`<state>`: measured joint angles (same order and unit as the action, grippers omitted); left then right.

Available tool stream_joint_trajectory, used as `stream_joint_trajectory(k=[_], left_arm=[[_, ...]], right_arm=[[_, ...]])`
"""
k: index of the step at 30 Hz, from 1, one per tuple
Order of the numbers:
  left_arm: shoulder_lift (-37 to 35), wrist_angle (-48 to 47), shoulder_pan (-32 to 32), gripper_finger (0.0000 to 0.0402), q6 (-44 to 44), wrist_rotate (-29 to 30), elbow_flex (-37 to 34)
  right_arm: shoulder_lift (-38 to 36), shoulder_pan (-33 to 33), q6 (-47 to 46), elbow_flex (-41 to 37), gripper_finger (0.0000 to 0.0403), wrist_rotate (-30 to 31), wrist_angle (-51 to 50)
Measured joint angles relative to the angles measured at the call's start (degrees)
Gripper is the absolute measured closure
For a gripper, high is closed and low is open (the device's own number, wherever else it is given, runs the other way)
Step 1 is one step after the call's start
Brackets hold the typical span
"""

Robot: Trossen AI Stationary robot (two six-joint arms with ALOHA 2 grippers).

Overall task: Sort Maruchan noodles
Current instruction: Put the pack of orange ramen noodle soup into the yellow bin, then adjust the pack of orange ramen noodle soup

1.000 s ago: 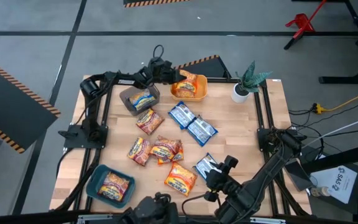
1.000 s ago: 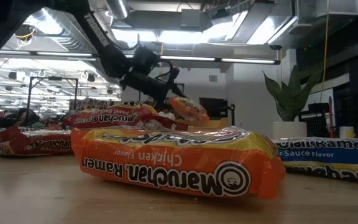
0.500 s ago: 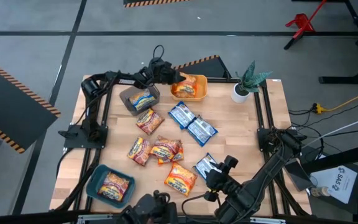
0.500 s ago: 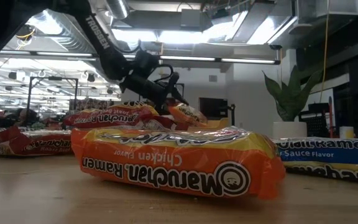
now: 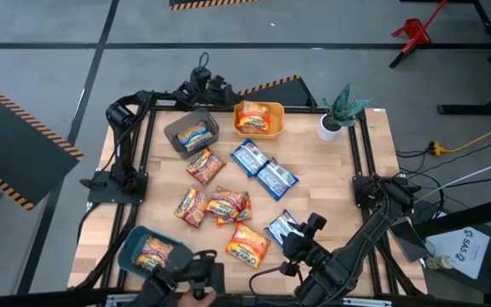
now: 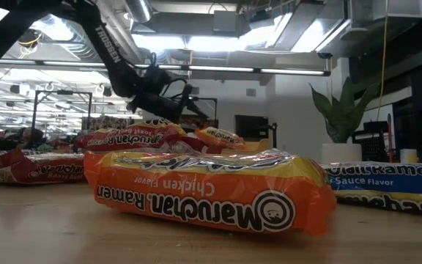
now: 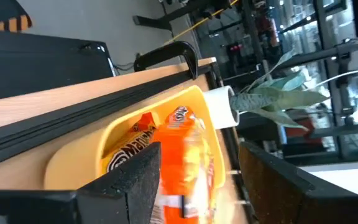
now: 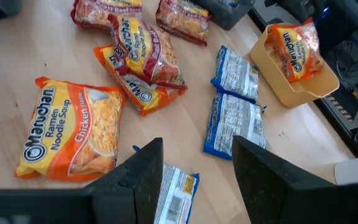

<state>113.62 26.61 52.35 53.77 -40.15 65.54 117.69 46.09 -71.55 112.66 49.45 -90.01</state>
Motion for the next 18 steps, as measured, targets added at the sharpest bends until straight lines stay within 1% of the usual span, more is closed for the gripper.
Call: stream_joint_trajectory(k=[4,7,9,12,15,18], left_arm=[[-0.83,1.31,2.06,0.0192,3.07,-5.53,0.00],[-3.24,4.73,3.04,0.0192,5.08,-10.72,0.00],[-6.08,5.87,3.29,0.0192,5.97,-13.14,0.00],[-11.52,6.03,3.27,0.0192,5.93,-13.80,0.00],[-17.76,6.03,2.99,0.0191,5.91,-13.80,0.00],[-24.59,6.04,1.87,0.0191,6.00,-13.97,0.00]], right_arm=[[0.00,0.00,0.26,0.00,0.0226,3.52,0.01],[0.02,-0.84,1.02,0.00,0.0227,10.03,0.02],[0.02,-2.75,1.82,-0.01,0.0227,14.55,0.04],[0.02,-7.49,7.68,0.00,0.0227,18.58,-0.01],[0.02,-13.80,15.43,-0.03,0.0227,22.40,0.01],[0.02,-20.45,21.86,-2.07,0.0229,33.18,0.02]])
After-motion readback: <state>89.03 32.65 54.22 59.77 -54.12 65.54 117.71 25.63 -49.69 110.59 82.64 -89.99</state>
